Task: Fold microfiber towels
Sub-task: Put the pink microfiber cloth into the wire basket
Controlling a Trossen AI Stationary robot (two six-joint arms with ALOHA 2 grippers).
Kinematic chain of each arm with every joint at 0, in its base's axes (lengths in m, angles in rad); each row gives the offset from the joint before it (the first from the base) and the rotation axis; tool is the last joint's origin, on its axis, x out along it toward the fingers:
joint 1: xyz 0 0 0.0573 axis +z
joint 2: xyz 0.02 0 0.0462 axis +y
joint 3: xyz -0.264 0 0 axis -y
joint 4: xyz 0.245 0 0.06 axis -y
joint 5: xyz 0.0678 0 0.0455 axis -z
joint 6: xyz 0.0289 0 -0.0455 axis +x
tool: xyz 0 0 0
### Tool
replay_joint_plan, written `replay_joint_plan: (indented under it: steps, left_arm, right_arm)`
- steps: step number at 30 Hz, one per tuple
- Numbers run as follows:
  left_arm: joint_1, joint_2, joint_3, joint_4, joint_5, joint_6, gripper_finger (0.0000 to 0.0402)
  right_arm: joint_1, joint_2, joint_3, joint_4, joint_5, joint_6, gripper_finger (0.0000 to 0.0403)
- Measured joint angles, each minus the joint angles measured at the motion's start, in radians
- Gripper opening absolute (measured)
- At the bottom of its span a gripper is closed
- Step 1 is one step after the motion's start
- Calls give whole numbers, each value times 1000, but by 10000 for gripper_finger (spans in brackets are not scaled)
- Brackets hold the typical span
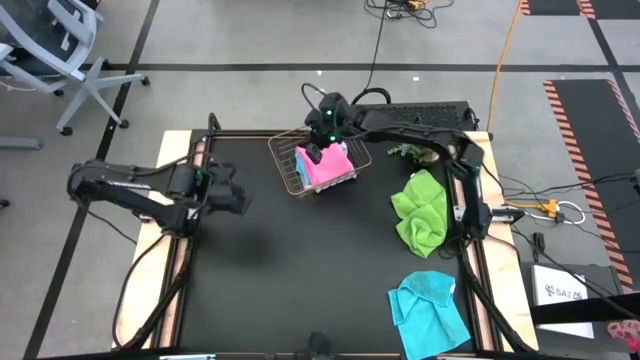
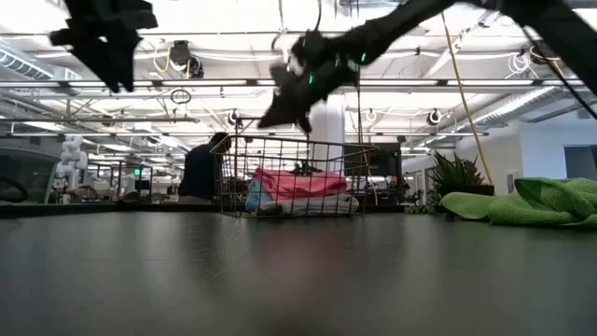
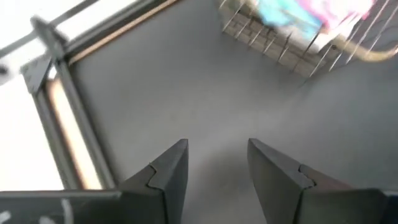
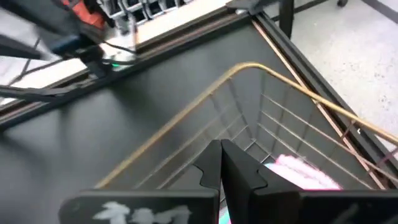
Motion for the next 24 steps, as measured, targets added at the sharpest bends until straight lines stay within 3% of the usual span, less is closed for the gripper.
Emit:
replay_joint_plan:
  steps: [4,7,11,14,19,24]
  left_arm:
    - [135,20,1,191,18,266,154]
    - [236,70,1,343,74,483,108]
    - [357,171,18,526,185,736,20]
    - [437,269,65,648,302,853,10]
    - [520,488,227,650,472,975,3]
    - [554,734,485,462,503,1007,2]
  right_arm:
    - [25,-125,0,-128,5,-6,0]
    - [52,-233,0,-230,30,-21,0]
    - [114,-381,0,-392,188,-58,0]
    - [163,-489,0,-512,350,-50,0]
    - [225,-633,-43,-580,497,42,0]
    - [242,-752,-146,-566,538,121,0]
